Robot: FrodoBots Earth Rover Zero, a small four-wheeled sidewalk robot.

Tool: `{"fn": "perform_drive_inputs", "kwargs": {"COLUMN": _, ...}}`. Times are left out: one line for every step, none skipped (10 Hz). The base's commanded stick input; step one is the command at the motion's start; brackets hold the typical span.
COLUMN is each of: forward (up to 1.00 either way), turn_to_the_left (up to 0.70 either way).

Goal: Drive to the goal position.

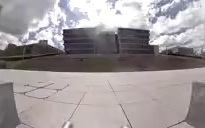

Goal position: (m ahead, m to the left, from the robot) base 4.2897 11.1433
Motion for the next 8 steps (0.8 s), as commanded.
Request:
{"fn": "perform_drive_inputs", "kwargs": {"forward": 0.7, "turn_to_the_left": 0.0}}
{"fn": "perform_drive_inputs", "kwargs": {"forward": 0.7, "turn_to_the_left": 0.0}}
{"fn": "perform_drive_inputs", "kwargs": {"forward": 0.7, "turn_to_the_left": 0.0}}
{"fn": "perform_drive_inputs", "kwargs": {"forward": 0.7, "turn_to_the_left": 0.0}}
{"fn": "perform_drive_inputs", "kwargs": {"forward": 0.7, "turn_to_the_left": 0.0}}
{"fn": "perform_drive_inputs", "kwargs": {"forward": 0.7, "turn_to_the_left": 0.0}}
{"fn": "perform_drive_inputs", "kwargs": {"forward": 0.7, "turn_to_the_left": 0.0}}
{"fn": "perform_drive_inputs", "kwargs": {"forward": 0.7, "turn_to_the_left": 0.0}}
